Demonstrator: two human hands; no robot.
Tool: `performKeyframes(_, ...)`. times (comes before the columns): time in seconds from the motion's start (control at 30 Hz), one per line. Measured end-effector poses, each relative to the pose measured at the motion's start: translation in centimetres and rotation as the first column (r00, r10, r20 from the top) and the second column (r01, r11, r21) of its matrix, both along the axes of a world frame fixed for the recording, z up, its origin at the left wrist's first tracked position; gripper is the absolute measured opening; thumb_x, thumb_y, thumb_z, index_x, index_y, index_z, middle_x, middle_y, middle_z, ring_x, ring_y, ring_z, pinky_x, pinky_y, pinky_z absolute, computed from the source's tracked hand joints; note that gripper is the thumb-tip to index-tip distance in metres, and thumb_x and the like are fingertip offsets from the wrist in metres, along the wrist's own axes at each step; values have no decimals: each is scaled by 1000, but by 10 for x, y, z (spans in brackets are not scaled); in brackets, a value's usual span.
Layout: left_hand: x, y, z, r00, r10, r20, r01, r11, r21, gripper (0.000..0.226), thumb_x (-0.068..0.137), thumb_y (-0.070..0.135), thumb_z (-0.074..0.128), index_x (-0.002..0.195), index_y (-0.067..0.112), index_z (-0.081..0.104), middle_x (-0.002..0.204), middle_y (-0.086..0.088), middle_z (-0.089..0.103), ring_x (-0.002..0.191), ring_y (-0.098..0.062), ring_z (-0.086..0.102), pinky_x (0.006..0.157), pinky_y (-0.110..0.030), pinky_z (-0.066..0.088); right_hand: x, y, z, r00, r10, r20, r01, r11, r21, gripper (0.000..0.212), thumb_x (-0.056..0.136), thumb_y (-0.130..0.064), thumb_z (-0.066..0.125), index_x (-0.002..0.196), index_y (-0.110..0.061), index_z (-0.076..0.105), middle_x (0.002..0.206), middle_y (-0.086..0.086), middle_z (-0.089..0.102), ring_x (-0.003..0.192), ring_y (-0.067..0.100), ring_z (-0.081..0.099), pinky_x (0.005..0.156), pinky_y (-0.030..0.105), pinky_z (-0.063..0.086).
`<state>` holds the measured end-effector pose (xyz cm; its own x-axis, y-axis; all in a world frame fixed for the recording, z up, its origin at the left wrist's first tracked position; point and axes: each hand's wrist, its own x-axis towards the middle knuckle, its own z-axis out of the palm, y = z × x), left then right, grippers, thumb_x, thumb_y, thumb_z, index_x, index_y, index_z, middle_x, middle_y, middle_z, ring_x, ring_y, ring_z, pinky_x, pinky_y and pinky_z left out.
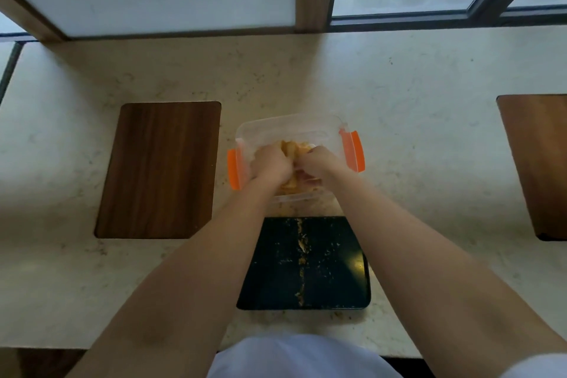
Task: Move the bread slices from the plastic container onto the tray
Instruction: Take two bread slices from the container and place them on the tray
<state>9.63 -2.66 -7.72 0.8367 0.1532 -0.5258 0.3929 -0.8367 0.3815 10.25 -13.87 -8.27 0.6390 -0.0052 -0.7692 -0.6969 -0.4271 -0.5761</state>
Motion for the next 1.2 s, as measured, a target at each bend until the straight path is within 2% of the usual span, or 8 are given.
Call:
performKeyframes(0.17, 1, 0, -6, 998, -60, 2, 60, 991, 120, 14, 99, 12, 53, 95, 6, 64, 90, -9, 65, 76, -24, 63, 59, -30, 45, 3, -2, -7, 997, 24, -75, -25, 1000, -14, 7, 82, -14, 70, 80, -7, 68, 71, 9, 69, 64, 23, 62, 63, 35, 57)
performKeyframes(0.37, 2, 6, -11, 996, -85, 16, 82, 986, 144, 32, 91, 10, 61, 67, 20, 43, 68, 1, 51, 54, -12, 46, 43, -24, 29, 4, 7, -2, 995, 62, -76, -64, 997, -31, 7, 83, -15, 65, 81, -9, 61, 67, 7, 61, 55, 20, 55, 48, 26, 47)
performKeyframes(0.43, 0, 8, -11, 994, -103, 29, 97, 983, 155, 27, 91, 8, 59, 68, 15, 46, 71, 0, 55, 55, -12, 47, 45, -25, 32, 5, 10, 3, 997, 36, -65, -36, 999, 0, 11, 84, -18, 66, 86, -7, 62, 72, 7, 67, 58, 18, 61, 46, 26, 52)
performKeyframes(0.57, -5, 9, -1, 989, -108, 105, 85, 975, 205, 29, 95, 5, 49, 68, 13, 50, 76, -5, 60, 54, -12, 43, 55, -28, 37, 2, 10, 14, 1000, -14, 28, 13, 999, 41, 16, 89, -30, 63, 86, -15, 58, 92, 11, 76, 86, 23, 74, 80, 40, 64)
performKeyframes(0.67, -8, 9, 17, 971, -97, 219, 48, 974, 221, 34, 96, 5, 47, 64, 18, 47, 69, 0, 57, 53, -10, 39, 80, -30, 40, -6, 4, 28, 989, 1, 145, -5, 1000, 24, 24, 87, -36, 60, 88, -12, 63, 90, 13, 77, 83, 25, 75, 80, 45, 64)
performKeyframes(0.83, -27, 20, 67, 919, 111, 378, -41, 981, -190, 8, 86, 6, 56, 84, 9, 63, 71, -1, 59, 58, -9, 54, 51, -17, 36, -39, -14, 74, 932, -107, 347, 79, 992, 94, 22, 79, -33, 58, 92, -16, 58, 95, 9, 71, 91, 30, 72, 84, 56, 60)
performKeyframes(0.97, -57, 40, 105, 908, 267, 323, -95, 882, -462, 14, 87, 6, 56, 87, 19, 61, 69, 3, 56, 46, 2, 48, 42, -12, 38, -76, -30, 106, 893, -247, 376, 151, 952, 265, 38, 80, -33, 57, 101, -2, 56, 96, 9, 55, 87, 26, 56, 94, 66, 48)
performKeyframes(1.2, -134, 73, 100, 941, 339, -10, -248, 668, -702, 21, 93, 19, 54, 111, 25, 64, 98, -4, 67, 84, -20, 66, 70, -34, 54, -149, -37, 107, 942, -238, 235, 116, 891, 439, 45, 83, -21, 72, 124, -13, 57, 122, 10, 66, 109, 25, 68, 94, 45, 58)
